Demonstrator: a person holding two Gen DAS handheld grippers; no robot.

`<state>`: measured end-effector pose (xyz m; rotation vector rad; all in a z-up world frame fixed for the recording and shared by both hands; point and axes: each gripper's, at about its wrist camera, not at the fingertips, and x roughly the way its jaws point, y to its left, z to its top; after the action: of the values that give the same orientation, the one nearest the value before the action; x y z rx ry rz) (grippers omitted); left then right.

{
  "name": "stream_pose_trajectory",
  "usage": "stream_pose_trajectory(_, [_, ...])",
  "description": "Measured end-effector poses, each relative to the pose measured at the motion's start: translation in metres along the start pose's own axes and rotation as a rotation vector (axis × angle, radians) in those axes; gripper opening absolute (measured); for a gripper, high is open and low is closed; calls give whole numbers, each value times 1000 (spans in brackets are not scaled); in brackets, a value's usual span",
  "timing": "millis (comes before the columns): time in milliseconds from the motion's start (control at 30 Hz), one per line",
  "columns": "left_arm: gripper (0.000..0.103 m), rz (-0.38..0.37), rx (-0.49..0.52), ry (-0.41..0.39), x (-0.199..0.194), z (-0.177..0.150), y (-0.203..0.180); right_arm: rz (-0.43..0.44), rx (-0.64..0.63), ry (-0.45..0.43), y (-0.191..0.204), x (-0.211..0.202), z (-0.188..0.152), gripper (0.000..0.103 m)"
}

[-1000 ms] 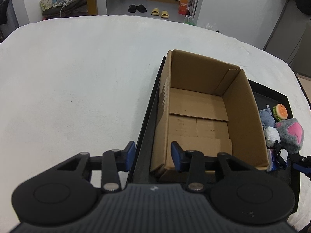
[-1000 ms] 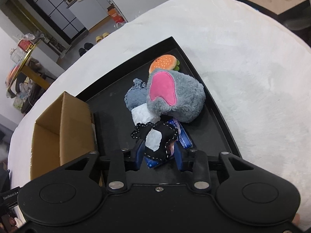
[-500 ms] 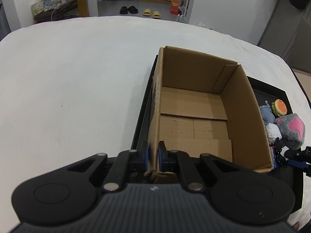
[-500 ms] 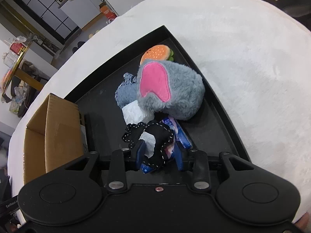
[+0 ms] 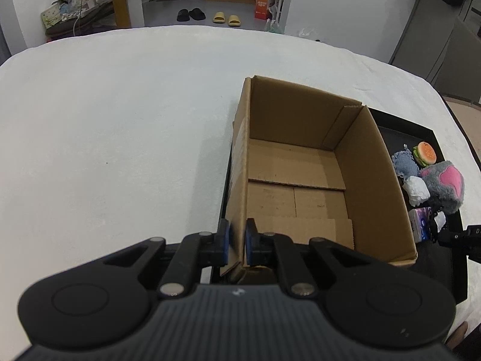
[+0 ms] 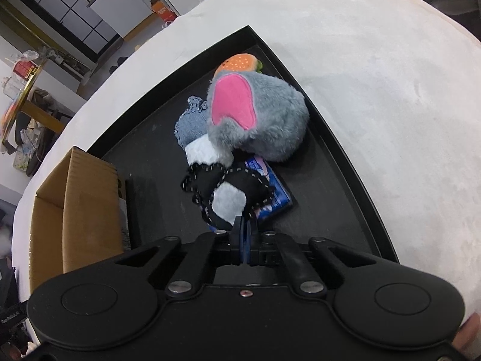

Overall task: Organize soft objects
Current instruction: 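Close the right gripper on the black-and-white plush and lift it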

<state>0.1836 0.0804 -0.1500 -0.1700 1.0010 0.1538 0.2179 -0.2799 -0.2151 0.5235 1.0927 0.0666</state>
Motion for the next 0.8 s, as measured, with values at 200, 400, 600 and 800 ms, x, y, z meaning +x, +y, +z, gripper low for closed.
stream_pose_trajectory(200, [9, 13, -13, 11, 7, 5, -4, 18, 37, -10, -4, -6, -2, 21])
stream_pose_trajectory(400, [10, 19, -8, 20, 17, 7, -10, 70, 111, -29, -10, -8, 0, 40])
stream_pose_trajectory(600, [10, 20, -14, 37, 29, 6, -6, 96, 175, 10, -15, 8, 0, 39])
stream_pose_trajectory(800, [11, 28, -8, 39, 34, 6, -8, 125, 221, 36, -20, 14, -1, 12])
